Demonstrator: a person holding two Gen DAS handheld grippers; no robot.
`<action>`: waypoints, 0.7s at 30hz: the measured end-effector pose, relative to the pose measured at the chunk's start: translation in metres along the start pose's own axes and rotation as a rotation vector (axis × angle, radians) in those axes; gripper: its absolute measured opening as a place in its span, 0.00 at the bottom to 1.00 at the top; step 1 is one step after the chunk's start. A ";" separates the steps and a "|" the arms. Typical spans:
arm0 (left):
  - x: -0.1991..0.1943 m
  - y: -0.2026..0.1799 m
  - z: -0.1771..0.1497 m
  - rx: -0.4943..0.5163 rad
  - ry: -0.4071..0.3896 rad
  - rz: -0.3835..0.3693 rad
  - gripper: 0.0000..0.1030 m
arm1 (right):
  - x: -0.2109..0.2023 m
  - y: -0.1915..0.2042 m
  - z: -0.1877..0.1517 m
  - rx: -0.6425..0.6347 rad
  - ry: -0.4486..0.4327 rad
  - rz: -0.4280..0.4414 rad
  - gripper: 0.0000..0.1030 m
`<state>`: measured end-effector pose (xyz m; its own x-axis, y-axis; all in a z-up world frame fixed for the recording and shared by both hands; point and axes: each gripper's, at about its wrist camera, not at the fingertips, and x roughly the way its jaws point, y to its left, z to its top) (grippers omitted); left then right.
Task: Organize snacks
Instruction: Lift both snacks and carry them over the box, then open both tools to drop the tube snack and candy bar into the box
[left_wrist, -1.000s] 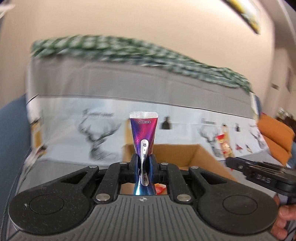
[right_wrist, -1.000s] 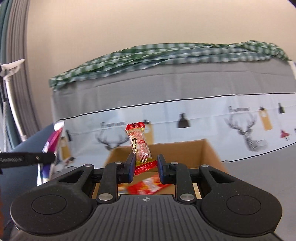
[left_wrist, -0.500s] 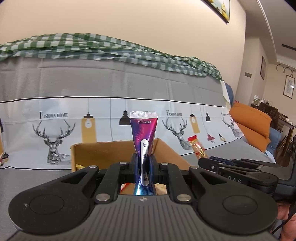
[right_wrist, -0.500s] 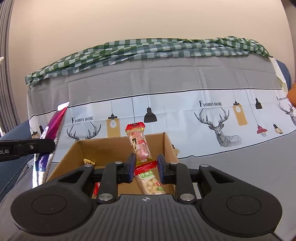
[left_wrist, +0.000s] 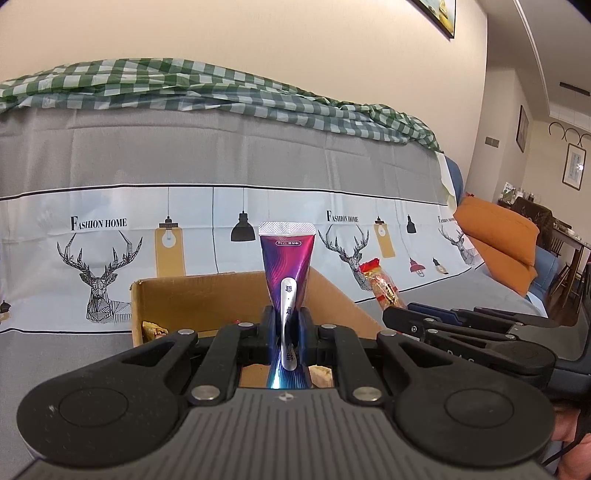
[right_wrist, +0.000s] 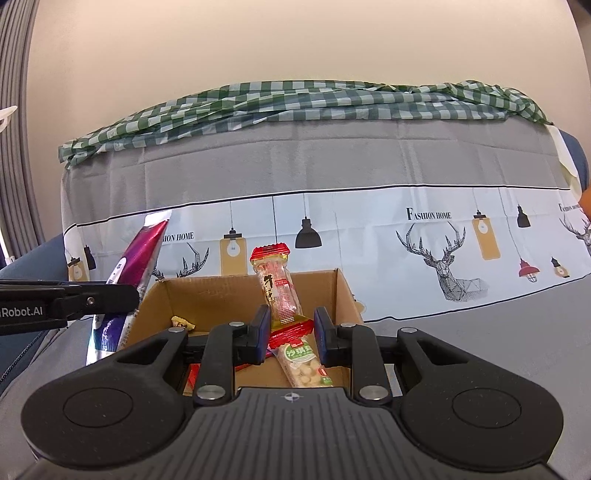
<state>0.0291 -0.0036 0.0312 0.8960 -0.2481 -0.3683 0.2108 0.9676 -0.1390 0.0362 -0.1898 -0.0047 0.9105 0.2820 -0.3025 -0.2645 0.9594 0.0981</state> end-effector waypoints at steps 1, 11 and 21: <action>0.000 0.000 0.000 0.000 0.000 0.000 0.11 | 0.000 0.000 0.000 -0.001 0.002 0.000 0.25; 0.000 0.001 0.001 -0.007 -0.003 -0.007 0.11 | 0.001 0.002 -0.001 -0.008 0.011 0.015 0.25; -0.002 0.001 0.002 -0.049 0.007 -0.124 0.19 | 0.003 0.009 -0.004 -0.027 0.013 0.024 0.27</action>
<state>0.0281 -0.0021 0.0333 0.8614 -0.3660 -0.3521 0.3000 0.9261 -0.2288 0.0352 -0.1799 -0.0084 0.8995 0.3049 -0.3130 -0.2950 0.9522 0.0798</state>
